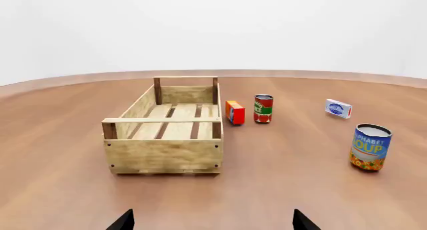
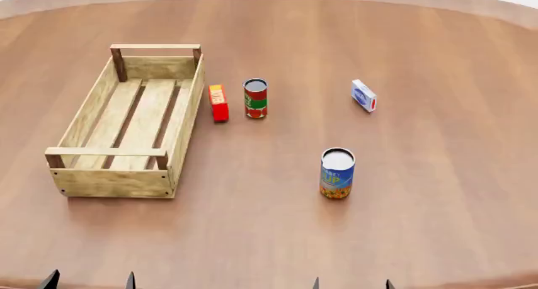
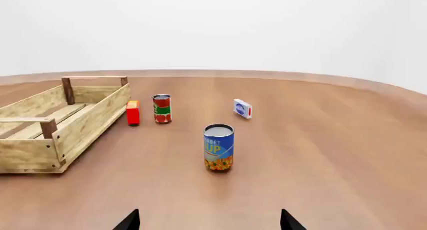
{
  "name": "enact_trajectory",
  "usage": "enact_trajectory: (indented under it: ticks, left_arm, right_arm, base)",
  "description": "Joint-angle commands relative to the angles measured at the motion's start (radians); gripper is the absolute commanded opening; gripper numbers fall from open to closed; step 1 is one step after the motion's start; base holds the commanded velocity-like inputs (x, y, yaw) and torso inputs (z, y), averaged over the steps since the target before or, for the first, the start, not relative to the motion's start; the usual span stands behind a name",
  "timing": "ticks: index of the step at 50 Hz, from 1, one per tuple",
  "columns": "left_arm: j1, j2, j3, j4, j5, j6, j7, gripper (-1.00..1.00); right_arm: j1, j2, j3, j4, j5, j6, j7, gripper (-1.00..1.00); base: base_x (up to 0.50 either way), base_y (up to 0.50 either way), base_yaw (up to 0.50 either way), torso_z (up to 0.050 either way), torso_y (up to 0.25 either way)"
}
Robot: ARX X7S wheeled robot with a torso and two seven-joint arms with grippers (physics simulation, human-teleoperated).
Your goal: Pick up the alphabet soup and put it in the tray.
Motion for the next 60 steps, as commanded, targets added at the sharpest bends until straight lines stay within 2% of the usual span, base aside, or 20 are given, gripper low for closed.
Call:
enact_trajectory:
  ticks: [1,17,60]
  left_arm:
    - [0.0,-0.015,0.018,0.0,-0.017,0.001,-0.02,1.0]
    - [0.008,-0.059,0.082,-0.011,-0.037,0.02,-0.061,1.0]
    - [-0.003,-0.11,0.147,-0.027,-0.085,0.05,-0.11,1.0]
  right_arm:
    - [-0.003,0.015,-0.011,-0.006,0.026,0.001,0.02,1.0]
    - [-0.001,0.067,-0.092,-0.001,0.002,-0.02,0.056,1.0]
    - [0.01,0.112,-0.153,0.006,0.047,-0.021,0.108,1.0]
  base:
    - [0.0,0.0,0.0,0.0,0.0]
    - [0.08,0.07,0.0,0.0,0.0]
    - [0.39,0.24,0.0,0.0,0.0]
